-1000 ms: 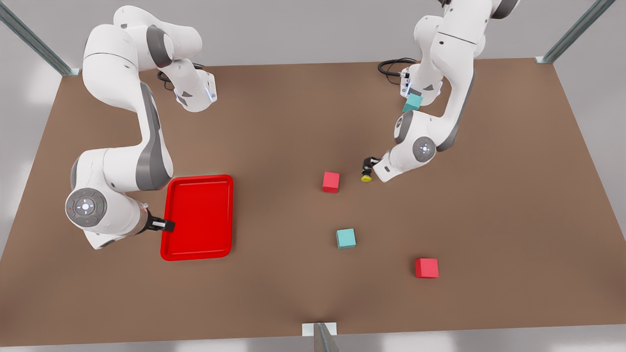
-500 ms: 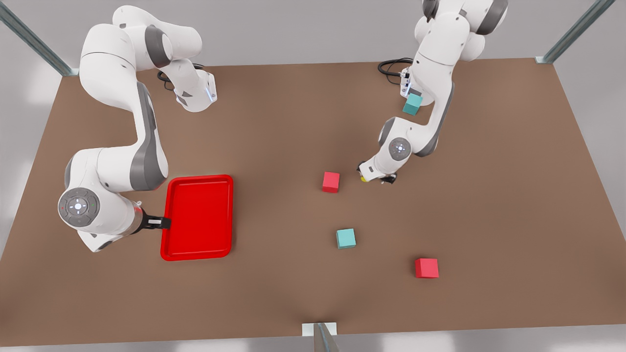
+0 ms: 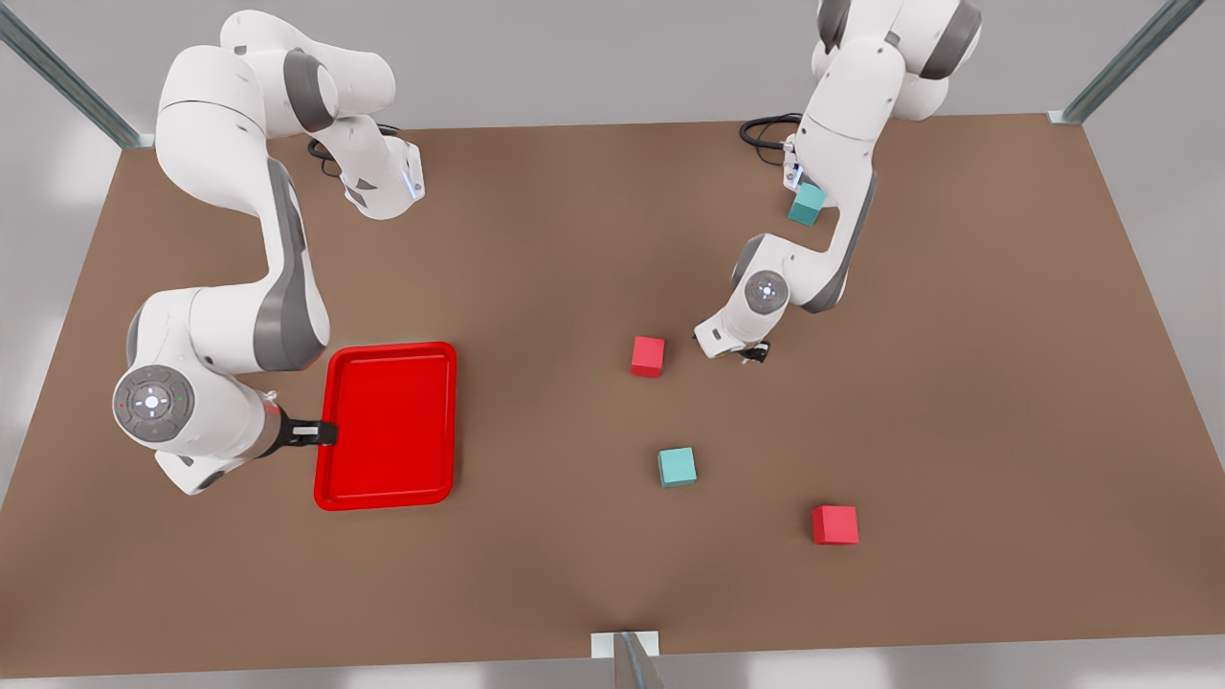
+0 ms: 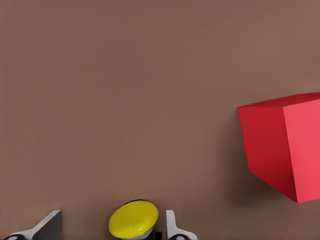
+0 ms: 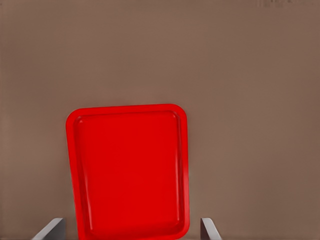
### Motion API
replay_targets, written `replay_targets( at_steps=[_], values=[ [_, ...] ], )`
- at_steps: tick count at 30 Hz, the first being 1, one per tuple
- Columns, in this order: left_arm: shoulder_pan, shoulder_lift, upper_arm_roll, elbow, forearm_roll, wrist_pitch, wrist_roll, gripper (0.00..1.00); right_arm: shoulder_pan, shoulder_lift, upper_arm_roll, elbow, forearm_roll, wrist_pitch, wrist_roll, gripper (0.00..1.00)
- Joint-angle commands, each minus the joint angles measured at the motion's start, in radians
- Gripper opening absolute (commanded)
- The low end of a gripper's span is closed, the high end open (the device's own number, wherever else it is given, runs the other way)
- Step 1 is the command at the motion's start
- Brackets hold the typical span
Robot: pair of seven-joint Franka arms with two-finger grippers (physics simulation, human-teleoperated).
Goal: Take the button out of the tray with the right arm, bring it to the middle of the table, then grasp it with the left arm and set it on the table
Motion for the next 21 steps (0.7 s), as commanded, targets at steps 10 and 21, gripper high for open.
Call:
replay_targets(
  at_steps=[10, 21],
  values=[
    [-0.033, -0.023, 0.0, -0.023, 0.004, 0.001, -0.385, 1.0, 0.005, -0.004, 0.0, 0.0, 0.004, -0.001, -0.038, 1.0],
    [-0.038, -0.009, 0.0, -0.044, 0.004, 0.01, -0.392, 1.0, 0.012, -0.003, 0.0, 0.0, 0.004, -0.002, -0.039, 1.0]
  ],
)
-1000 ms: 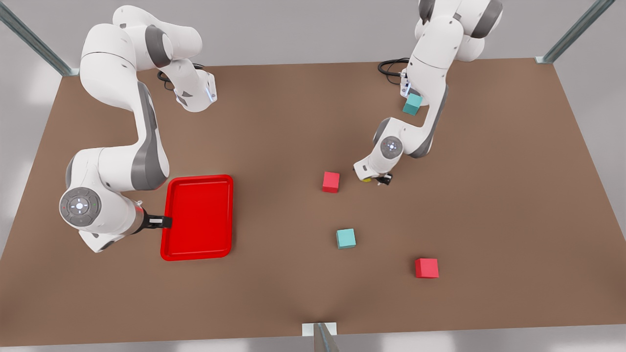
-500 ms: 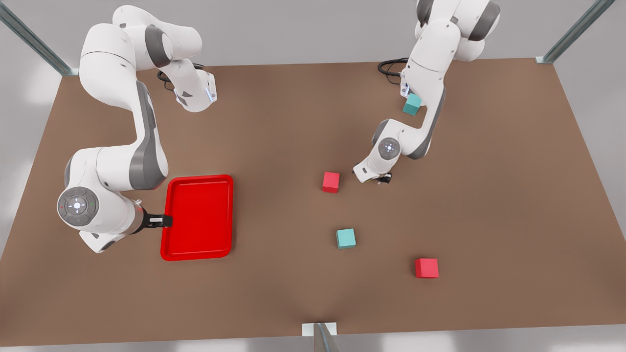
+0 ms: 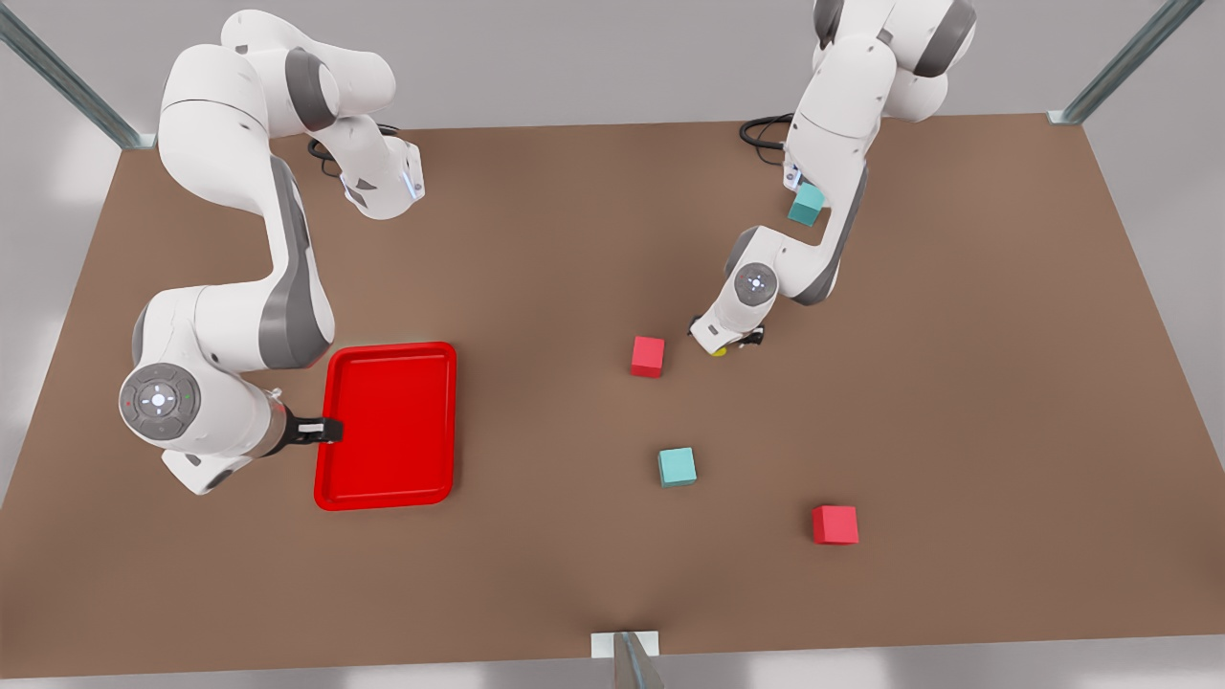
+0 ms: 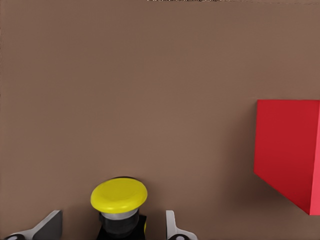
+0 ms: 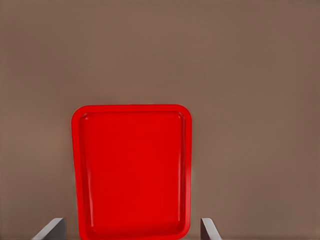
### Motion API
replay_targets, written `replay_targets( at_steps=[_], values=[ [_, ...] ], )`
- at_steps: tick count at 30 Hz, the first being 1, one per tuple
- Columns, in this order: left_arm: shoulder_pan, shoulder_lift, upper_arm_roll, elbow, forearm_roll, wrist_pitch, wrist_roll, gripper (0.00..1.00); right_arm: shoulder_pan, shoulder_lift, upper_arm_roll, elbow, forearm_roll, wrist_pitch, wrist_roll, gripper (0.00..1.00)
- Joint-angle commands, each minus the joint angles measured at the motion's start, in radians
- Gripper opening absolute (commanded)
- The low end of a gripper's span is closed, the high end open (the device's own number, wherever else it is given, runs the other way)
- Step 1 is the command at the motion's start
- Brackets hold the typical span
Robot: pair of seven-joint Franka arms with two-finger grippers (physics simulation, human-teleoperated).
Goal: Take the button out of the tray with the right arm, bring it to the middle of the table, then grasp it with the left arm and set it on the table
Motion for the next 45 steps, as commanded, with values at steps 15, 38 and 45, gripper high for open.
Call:
replay_targets(
  at_steps=[15, 38, 45],
  values=[
    [0.001, -0.001, 0.0, 0.004, 0.002, 0.001, -0.145, 0.42, -0.009, -0.006, 0.0, 0.0, 0.047, -0.001, -0.017, 1.0],
    [0.004, -0.006, 0.121, 0.22, 0.49, -0.315, -0.128, 0.42, 0.015, -0.004, 0.001, 0.004, 0.048, 0.052, -0.009, 1.0],
    [-0.109, 0.142, 0.12, 0.57, 0.836, -1.096, -1.218, 0.42, 0.015, -0.004, 0.001, 0.004, 0.048, 0.052, -0.009, 1.0]
  ],
)
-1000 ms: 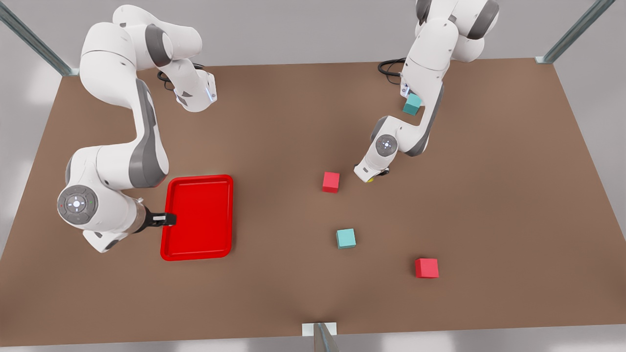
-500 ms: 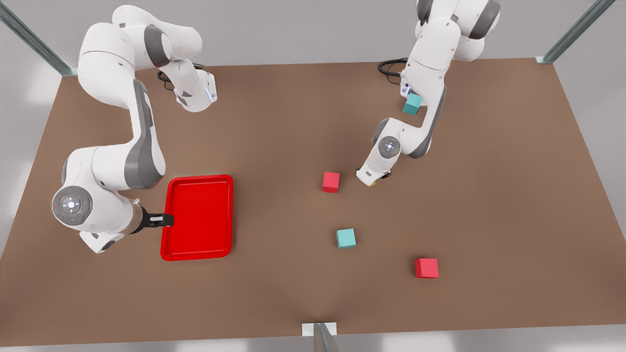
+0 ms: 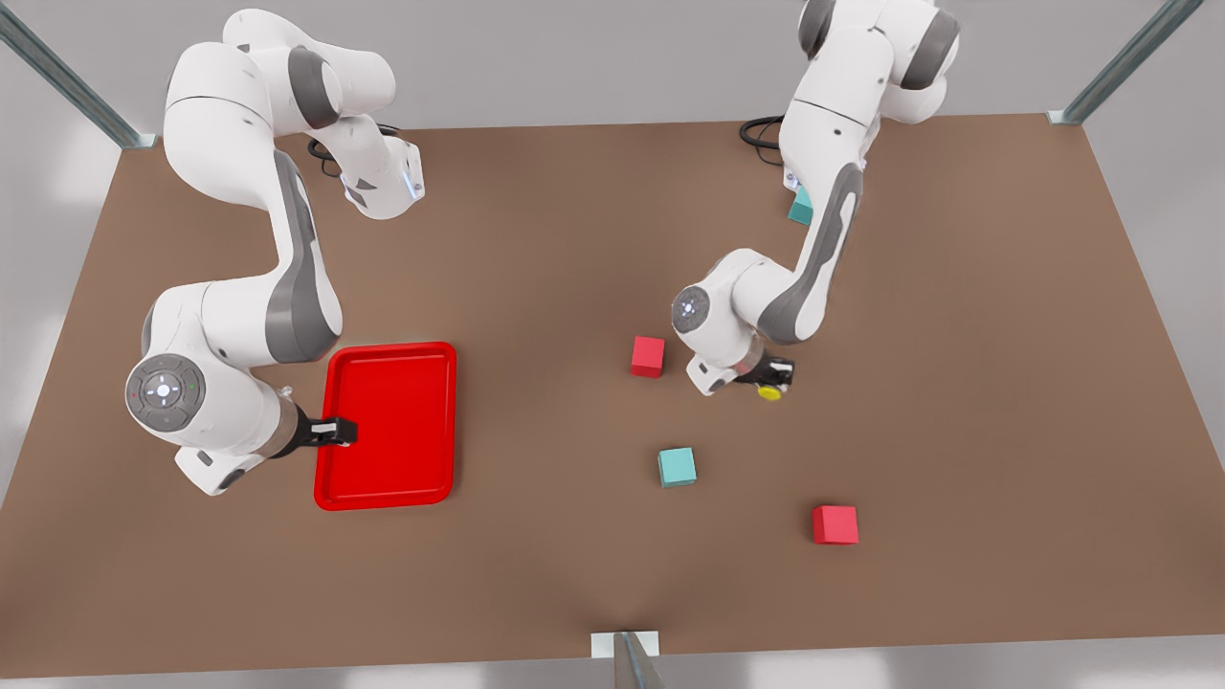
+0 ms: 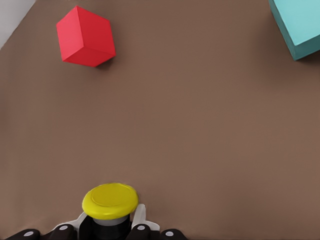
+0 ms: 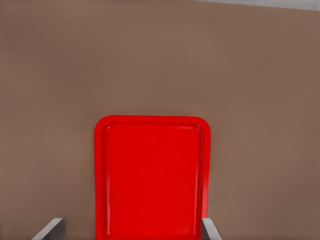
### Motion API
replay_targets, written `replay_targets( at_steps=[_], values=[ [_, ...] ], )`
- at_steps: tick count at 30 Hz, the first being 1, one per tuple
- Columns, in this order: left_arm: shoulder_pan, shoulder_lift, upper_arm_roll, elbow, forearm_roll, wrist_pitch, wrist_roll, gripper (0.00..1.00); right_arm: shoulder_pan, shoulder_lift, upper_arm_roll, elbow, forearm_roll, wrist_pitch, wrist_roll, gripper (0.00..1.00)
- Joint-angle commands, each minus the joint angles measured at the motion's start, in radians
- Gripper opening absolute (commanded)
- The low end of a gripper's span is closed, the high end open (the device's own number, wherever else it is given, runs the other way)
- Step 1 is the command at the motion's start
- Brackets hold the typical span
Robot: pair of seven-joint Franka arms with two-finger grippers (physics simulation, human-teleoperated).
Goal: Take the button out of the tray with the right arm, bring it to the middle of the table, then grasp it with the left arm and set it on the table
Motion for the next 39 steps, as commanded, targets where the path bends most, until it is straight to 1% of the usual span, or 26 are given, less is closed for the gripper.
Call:
replay_targets(
  at_steps=[1, 3, 4, 5, 7, 11, 16, 20, 21, 28, 33, 34, 35, 37, 38, 39],
  values=[
    [-0.013, 0.059, 0.001, 0.084, 0.148, -0.39, -1.128, 0.42, 0.0, -0.001, 0.0, 0.0, 0.001, 0.005, 0.002, 1.0],
    [-0.001, 0.154, 0.003, 0.135, 0.263, -0.392, -1.486, 0.42, 0.001, -0.001, 0.0, 0.0, 0.001, 0.005, 0.002, 1.0],
    [0.014, 0.195, 0.004, 0.194, 0.303, -0.404, -1.635, 0.42, 0.0, -0.001, 0.0, 0.0, 0.001, 0.005, 0.002, 1.0],
    [0.025, 0.203, 0.004, 0.259, 0.311, -0.404, -1.757, 0.42, 0.0, -0.001, 0.0, 0.0, 0.001, 0.005, 0.002, 1.0],
    [0.04, 0.223, 0.004, 0.268, 0.375, -0.404, -1.929, 0.42, 0.001, 0.0, 0.0, 0.0, 0.001, 0.005, 0.002, 1.0],
    [0.053, 0.269, 0.004, 0.262, 0.411, -0.378, -2.219, 0.42, 0.001, -0.001, 0.0, 0.0, 0.002, 0.005, 0.003, 1.0],
    [0.051, 0.314, 0.006, 0.245, 0.42, -0.384, -2.377, 0.42, 0.009, -0.001, 0.0, 0.0, 0.001, 0.005, 0.003, 1.0],
    [0.049, 0.363, 0.006, 0.242, 0.443, -0.369, -2.416, 0.43, 0.009, -0.001, 0.0, 0.0, 0.001, 0.005, 0.003, 1.0],
    [0.053, 0.375, 0.004, 0.242, 0.483, -0.357, -2.469, 0.43, 0.009, -0.001, 0.0, 0.0, 0.001, 0.005, 0.002, 1.0],
    [0.051, 0.473, 0.004, 0.242, 0.523, -0.341, -2.463, 0.43, 0.029, -0.003, 0.0, 0.0, 0.001, 0.005, 0.002, 1.0],
    [0.051, 0.515, 0.004, 0.242, 0.552, -0.34, -2.469, 0.44, 0.03, -0.003, 0.0, 0.0, 0.001, 0.004, 0.0, 1.0],
    [0.051, 0.515, 0.004, 0.242, 0.552, -0.34, -2.468, 0.51, 0.03, -0.004, 0.0, 0.0, 0.001, 0.004, 0.0, 1.0],
    [0.053, 0.515, 0.004, 0.242, 0.552, -0.335, -2.468, 0.55, 0.03, -0.004, 0.0, 0.0, 0.001, 0.004, 0.0, 1.0],
    [0.053, 0.516, 0.004, 0.242, 0.552, -0.323, -2.465, 0.8, 0.03, -0.003, 0.0, 0.0, 0.001, 0.004, 0.0, 1.0],
    [0.053, 0.516, 0.004, 0.242, 0.552, -0.32, -2.463, 1.0, 0.03, -0.003, 0.0, 0.0, 0.001, 0.004, 0.0, 1.0],
    [0.053, 0.518, 0.004, 0.242, 0.552, -0.32, -2.465, 1.0, 0.03, -0.003, 0.0, 0.0, 0.001, 0.004, 0.0, 1.0]
  ],
)
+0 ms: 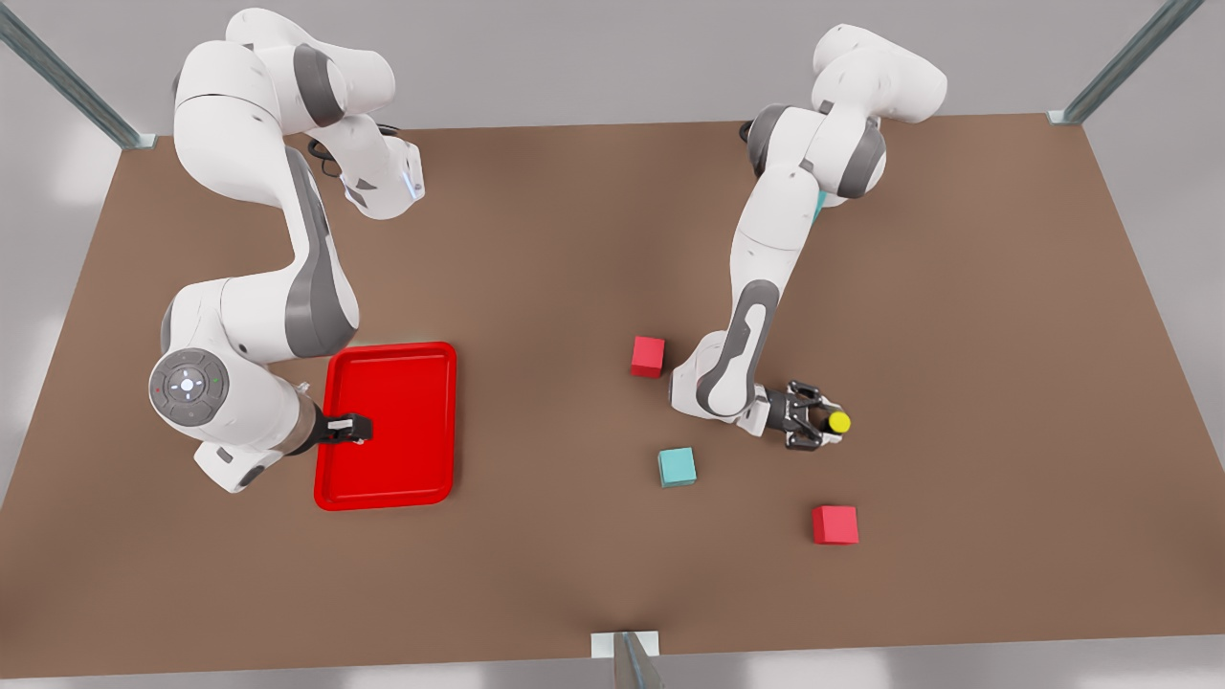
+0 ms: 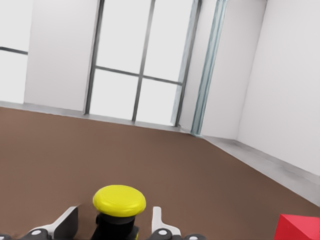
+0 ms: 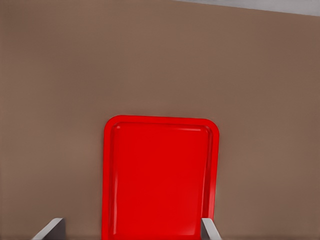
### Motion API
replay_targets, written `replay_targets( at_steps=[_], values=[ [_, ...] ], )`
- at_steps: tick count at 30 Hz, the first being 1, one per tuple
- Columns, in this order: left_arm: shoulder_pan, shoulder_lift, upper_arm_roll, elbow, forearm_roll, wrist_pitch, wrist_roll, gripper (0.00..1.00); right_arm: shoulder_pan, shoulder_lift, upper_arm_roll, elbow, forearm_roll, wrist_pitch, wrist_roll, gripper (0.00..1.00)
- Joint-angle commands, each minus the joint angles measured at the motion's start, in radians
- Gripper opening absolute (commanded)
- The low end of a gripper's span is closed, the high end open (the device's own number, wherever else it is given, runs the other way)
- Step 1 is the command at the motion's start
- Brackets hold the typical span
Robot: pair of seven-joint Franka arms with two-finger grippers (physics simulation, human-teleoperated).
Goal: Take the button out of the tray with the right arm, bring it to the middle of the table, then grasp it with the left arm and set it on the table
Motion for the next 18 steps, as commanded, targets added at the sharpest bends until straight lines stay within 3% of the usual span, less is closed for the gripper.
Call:
replay_targets(
  at_steps=[1, 18],
  values=[
    [0.0, -0.002, 0.001, 0.0, 0.001, 0.011, -0.351, 1.0, 0.0, -0.001, 0.0, 0.0, 0.001, -0.001, -0.001, 1.0],
    [0.002, -0.029, 0.001, -0.006, 0.007, -0.069, -0.135, 1.0, 0.005, 0.0, 0.0, 0.0, -0.001, 0.002, 0.002, 1.0]
  ],
)
